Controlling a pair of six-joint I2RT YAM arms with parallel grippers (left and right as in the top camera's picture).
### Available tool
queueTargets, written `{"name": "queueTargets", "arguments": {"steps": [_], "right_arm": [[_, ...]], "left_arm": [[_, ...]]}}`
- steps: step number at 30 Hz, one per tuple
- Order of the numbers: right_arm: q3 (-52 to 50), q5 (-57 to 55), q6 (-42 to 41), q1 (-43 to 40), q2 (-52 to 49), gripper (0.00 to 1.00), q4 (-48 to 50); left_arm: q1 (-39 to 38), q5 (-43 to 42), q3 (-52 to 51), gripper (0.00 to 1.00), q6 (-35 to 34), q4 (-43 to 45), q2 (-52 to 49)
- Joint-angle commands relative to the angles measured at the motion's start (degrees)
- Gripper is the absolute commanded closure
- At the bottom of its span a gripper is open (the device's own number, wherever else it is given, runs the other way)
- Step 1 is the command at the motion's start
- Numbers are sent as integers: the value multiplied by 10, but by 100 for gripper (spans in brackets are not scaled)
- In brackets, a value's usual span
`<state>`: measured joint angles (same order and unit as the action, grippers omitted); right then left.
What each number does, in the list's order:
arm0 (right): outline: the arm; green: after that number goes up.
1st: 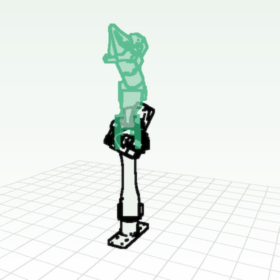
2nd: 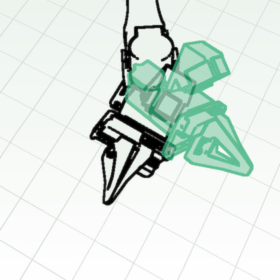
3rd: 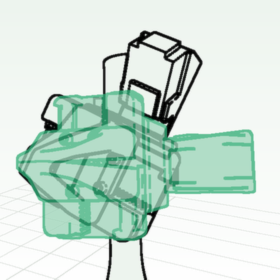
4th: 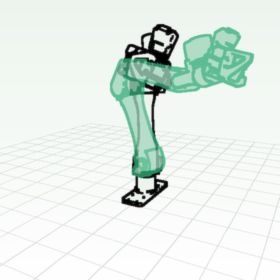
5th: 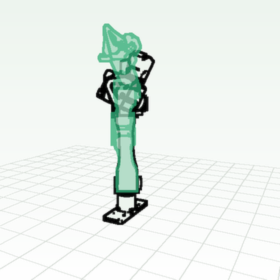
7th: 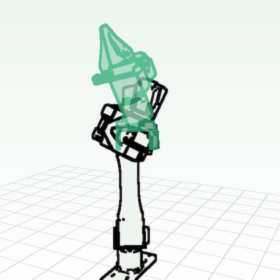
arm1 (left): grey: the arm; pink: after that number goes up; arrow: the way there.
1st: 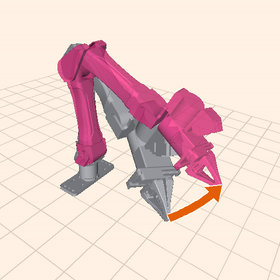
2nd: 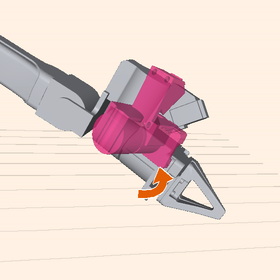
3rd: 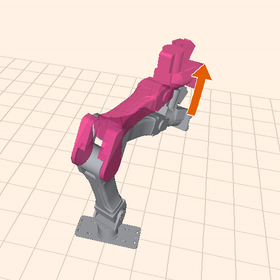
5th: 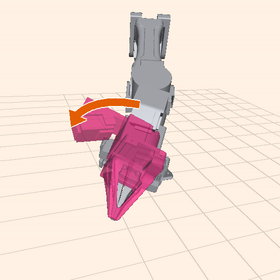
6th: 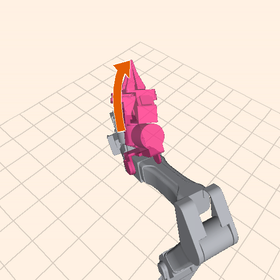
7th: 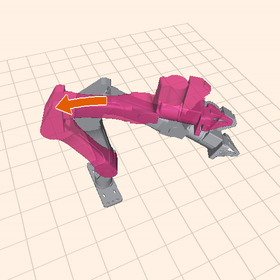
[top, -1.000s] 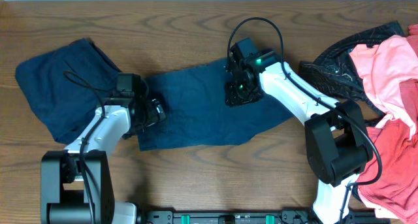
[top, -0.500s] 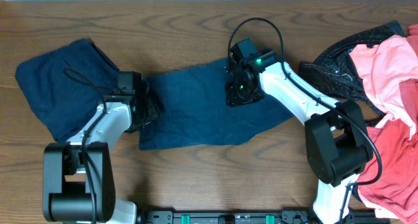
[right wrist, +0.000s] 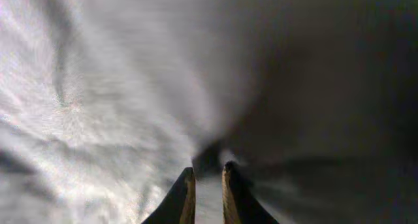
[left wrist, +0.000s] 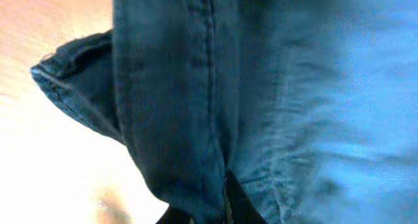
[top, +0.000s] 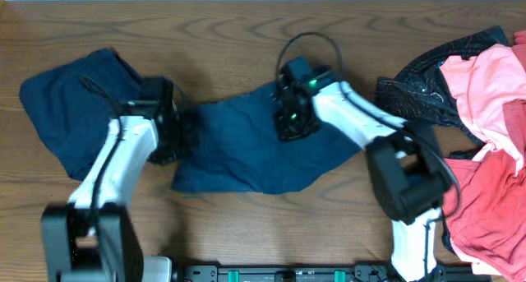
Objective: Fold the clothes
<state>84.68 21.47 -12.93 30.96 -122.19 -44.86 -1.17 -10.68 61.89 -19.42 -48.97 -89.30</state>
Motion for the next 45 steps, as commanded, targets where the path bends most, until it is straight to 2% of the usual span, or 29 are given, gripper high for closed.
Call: {"name": "queueTargets", "arguments": {"steps": [1, 5, 8, 12, 13, 14, 23, 28, 34, 40, 45], "right_arm": [[-3, 118, 14, 52, -46, 88, 33], [-3, 161, 14, 116, -82, 88, 109], [-2, 152, 4, 148, -86, 84, 163], [27, 93, -24, 156, -84, 73, 169], [38, 79, -23, 151, -80, 67, 154], [50, 56, -23, 142, -73, 62, 130], [101, -136, -28, 9, 73, 51, -67], [101, -192, -38, -84, 142, 49, -157], [83, -250, -38, -187, 151, 50, -285], [-21, -213, -40, -235, 151, 51, -297], [-139, -188, -40, -226, 151, 52, -217]], "left_arm": [[1, -51, 61, 94, 10, -12, 62], [1, -113, 76, 94, -13, -10, 106], [-2, -156, 76, 94, -16, -11, 122], [-23, -159, 75, 94, -16, -11, 122], [-30, -159, 74, 94, -16, -11, 122], [-39, -159, 73, 94, -16, -11, 122], [-125, -159, 72, 94, -17, -11, 122], [-173, -158, 72, 94, -20, -7, 122], [-216, -157, 72, 94, -50, 26, 122], [-251, -106, 72, 94, -73, 45, 122], [-256, -62, 72, 94, -75, 63, 122]]}}
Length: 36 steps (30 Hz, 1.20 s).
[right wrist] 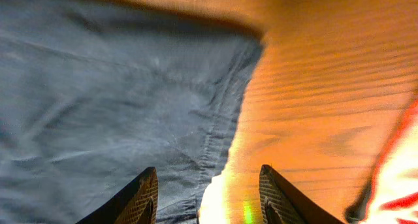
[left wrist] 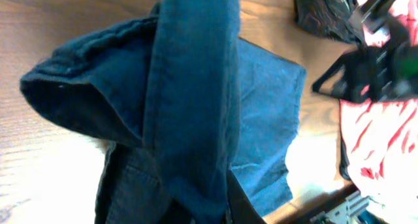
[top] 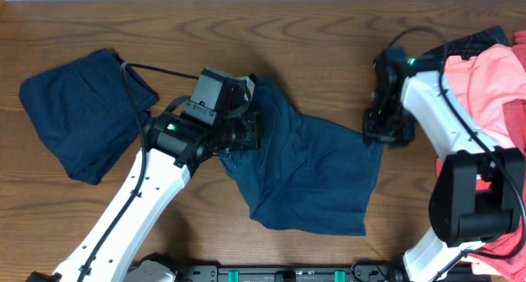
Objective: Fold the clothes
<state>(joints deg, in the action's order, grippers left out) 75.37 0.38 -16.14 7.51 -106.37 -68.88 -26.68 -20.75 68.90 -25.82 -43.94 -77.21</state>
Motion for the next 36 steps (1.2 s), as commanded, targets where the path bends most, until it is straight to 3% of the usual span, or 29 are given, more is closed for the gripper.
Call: {"name": "queueTargets", "arguments": {"steps": [1, 9, 17, 29, 31, 33, 34, 36], "right_arm": [[-68, 35, -7, 14, -8, 53, 47], [-176, 134, -13, 82, -8, 55, 241], [-184, 132, -102, 178, -8, 58, 400], [-180, 129, -125, 188, -7, 53, 416], [-167, 101, -125, 172, -1, 48, 385], [-144, 61, -112, 148, 12, 42, 339], [-127, 37, -101, 132, 22, 39, 308], [-92, -17, -93, 100, 43, 37, 246]], "left_arm": [[0, 50, 2, 94, -11, 18, 1], [0, 116, 2, 94, -10, 52, 1], [-2, 122, 2, 93, -11, 92, 1], [-102, 63, -1, 93, -49, 96, -77], [-122, 51, 0, 86, -49, 101, -93], [-130, 27, 0, 70, -49, 108, -96], [-129, 20, 1, 55, -42, 111, -94], [-122, 19, 4, 38, -19, 110, -86]]}}
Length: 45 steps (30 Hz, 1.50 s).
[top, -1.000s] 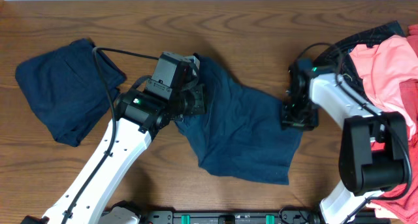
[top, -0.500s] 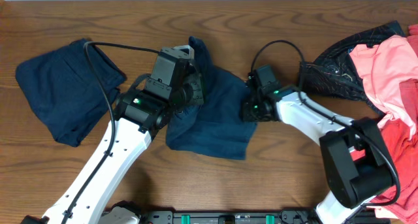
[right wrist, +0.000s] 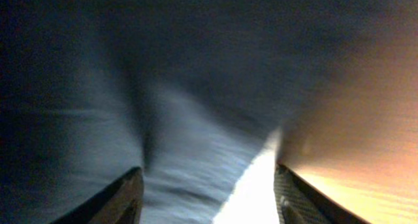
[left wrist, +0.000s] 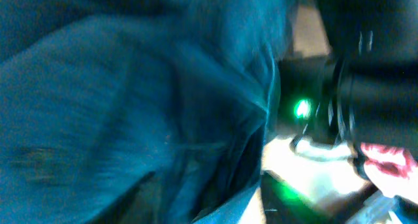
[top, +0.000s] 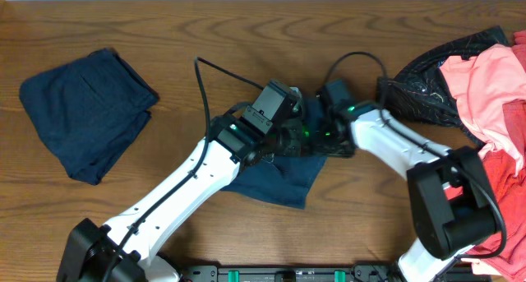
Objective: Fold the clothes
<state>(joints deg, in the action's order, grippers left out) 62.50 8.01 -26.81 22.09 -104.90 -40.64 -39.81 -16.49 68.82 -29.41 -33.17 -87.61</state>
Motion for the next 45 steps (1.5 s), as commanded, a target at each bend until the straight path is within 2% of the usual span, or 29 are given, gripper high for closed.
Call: {"name": "queueTargets", "arguments": {"steps": [1, 3, 6, 9, 12, 14, 17, 21, 26, 27, 29, 30, 32, 33, 39, 45], "right_arm": [[56, -123, 14, -65, 39, 37, -68], [93, -163, 14, -105, 62, 37, -122], [130, -155, 18, -153, 93, 37, -162], [140, -50, 81, -182, 127, 39, -164], [140, 37, 125, -183, 146, 39, -172], [140, 53, 133, -176, 148, 38, -186], [139, 56, 137, -163, 148, 37, -205], [139, 56, 136, -153, 148, 37, -210], [139, 55, 136, -151, 148, 37, -218], [139, 55, 136, -151, 148, 37, -219], [139, 55, 136, -151, 148, 37, -220], [139, 55, 136, -151, 148, 37, -220], [139, 55, 136, -151, 148, 37, -220], [139, 55, 136, -151, 148, 37, -222], [139, 53, 136, -152, 148, 37, -229], [139, 53, 136, -151, 148, 37, -231]], "left_arm": [[18, -23, 5, 34, 29, 3, 26], [42, -9, 5, 33, 39, 3, 41], [90, 32, 5, 26, 39, 4, 57], [140, 71, 5, 20, 50, 3, 47], [179, 69, 5, 12, 59, 2, 16], [198, 62, 4, 5, 64, 3, -18], [213, 32, 4, 1, 103, 3, -71], [216, -33, 4, 0, 149, 10, -144], [216, -82, 4, 0, 162, 17, -216], [216, -105, 4, 8, 167, 19, -230], [214, -128, 4, 32, 170, 23, -248], [213, -132, 4, 40, 169, 24, -256], [212, -131, 4, 68, 174, 23, -262], [213, -131, 4, 92, 179, 23, -262], [268, -128, 23, 94, 182, 20, -207], [400, -82, 55, 94, 181, 34, -90]]}}
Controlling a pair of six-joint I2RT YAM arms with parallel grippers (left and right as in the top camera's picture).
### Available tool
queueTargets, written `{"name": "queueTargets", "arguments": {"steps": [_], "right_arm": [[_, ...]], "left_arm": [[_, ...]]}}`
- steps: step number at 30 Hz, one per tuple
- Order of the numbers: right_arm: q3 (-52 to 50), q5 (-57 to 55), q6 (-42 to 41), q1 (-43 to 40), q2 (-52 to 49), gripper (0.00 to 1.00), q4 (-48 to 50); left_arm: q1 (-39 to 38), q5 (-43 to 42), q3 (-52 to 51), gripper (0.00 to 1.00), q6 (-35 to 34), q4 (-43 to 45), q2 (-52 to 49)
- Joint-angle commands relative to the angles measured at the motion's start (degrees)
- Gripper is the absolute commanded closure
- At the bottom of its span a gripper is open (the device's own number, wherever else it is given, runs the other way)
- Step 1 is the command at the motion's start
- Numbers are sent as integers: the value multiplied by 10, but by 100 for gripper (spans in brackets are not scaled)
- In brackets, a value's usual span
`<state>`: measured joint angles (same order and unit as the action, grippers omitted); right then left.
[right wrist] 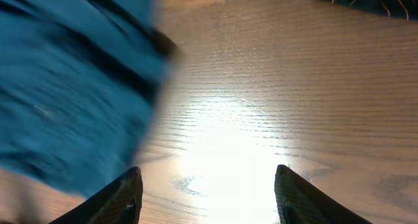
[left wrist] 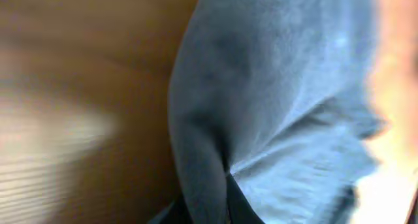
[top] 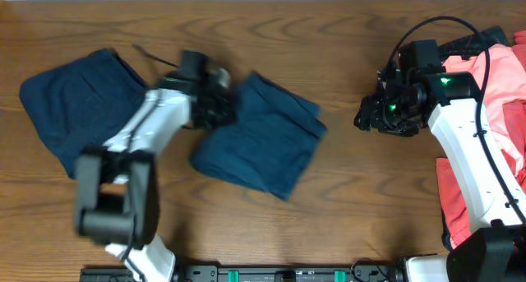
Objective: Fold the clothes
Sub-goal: 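Carry the folded pants left with the left gripper onto the folded stack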
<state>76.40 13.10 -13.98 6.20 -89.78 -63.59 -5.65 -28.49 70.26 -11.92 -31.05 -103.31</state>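
A dark blue garment (top: 261, 138) lies folded into a rough square on the wooden table (top: 345, 224). My left gripper (top: 215, 108) is at the garment's left edge. In the left wrist view it (left wrist: 224, 196) is shut on a fold of that blue cloth (left wrist: 287, 87). My right gripper (top: 370, 117) hovers to the right of the garment, apart from it. In the right wrist view it (right wrist: 210, 198) is wide open over bare wood, with the blue garment (right wrist: 65, 87) at its left.
A second folded dark blue garment (top: 74, 109) lies at the far left. A heap of clothes fills the right edge: a black patterned piece (top: 423, 80), a pink one (top: 489, 85) and a red one (top: 481, 216). The black cloth shows at the right wrist view's top.
Both grippers were together at the garment's right part, the left arm reaching across. Now the left gripper is at the garment's left edge and the right gripper has drawn back right, over bare wood.
The garment first lay spread out, left gripper on its left end, right gripper shut on its upper middle. Then the left end was held up and the right gripper stood open at the right edge. Then both grippers met over the doubled cloth. Now it lies folded.
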Motion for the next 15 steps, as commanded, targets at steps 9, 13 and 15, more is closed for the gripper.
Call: {"name": "queueTargets", "arguments": {"steps": [9, 13, 15], "right_arm": [[0, 2, 8, 7, -3, 37, 0], [0, 2, 8, 7, -3, 37, 1], [0, 2, 8, 7, -3, 37, 2]], "left_arm": [[297, 72, 42, 94, -8, 91, 153], [384, 71, 37, 83, -33, 82, 144], [416, 71, 31, 29, -40, 76, 134]]}}
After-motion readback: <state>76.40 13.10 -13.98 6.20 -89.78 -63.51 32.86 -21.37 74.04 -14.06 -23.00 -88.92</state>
